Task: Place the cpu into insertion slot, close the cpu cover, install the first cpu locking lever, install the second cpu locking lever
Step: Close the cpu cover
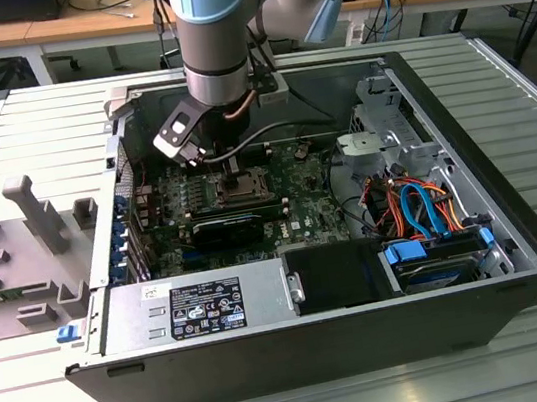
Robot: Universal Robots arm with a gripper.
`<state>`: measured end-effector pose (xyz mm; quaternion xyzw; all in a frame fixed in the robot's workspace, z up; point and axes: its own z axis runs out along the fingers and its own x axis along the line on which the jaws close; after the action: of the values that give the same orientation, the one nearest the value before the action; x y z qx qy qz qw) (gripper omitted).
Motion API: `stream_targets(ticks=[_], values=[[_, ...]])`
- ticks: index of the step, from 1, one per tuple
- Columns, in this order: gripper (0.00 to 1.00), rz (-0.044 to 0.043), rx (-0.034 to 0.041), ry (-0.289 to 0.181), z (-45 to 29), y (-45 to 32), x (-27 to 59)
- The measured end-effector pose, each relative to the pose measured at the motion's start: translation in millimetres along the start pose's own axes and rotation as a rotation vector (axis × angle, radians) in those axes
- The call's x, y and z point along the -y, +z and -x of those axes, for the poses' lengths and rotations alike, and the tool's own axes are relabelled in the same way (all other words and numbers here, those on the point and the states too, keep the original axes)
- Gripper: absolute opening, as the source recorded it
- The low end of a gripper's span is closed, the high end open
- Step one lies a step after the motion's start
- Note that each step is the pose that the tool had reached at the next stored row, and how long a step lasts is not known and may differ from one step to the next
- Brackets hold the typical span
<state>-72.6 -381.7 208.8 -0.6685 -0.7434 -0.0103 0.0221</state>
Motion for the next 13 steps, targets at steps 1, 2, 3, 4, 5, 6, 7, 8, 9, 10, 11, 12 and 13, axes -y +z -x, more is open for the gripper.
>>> stream_targets(ticks=[1,2,3,4,5,6,7,8,9,10,11,12,13], values=[[0.11,0.0,0.0001,0.0,0.0,0.3,0.0],[0.11,0.0001,-0.0001,0.0,0.0,0.6,0.0],[0.11,0.0001,-0.0001,0.0,0.1,0.8,0.0],[0.11,0.0001,-0.0001,0.0,0.1,1.1,0.0],[0.11,0.0,0.0,0.0,0.1,1.2,0.0],[0.11,-0.0001,0.0001,0.0,0.1,1.3,0.0],[0.11,-0.0001,0.0,0.0,0.1,1.3,0.0],[0.11,0.0,-0.0001,0.0,0.1,1.4,0.0],[0.11,0.0003,-0.0004,0.0,0.0,1.1,-0.1],[0.11,0.0003,-0.0005,0.0,-0.1,-0.6,-0.1],[0.11,0.0,-0.0001,0.0,-0.2,-4.4,0.1],[0.11,0.0001,-0.0002,0.0,-0.3,-7.4,0.1],[0.11,0.0002,-0.0004,0.0,-0.3,-7.5,0.1]])
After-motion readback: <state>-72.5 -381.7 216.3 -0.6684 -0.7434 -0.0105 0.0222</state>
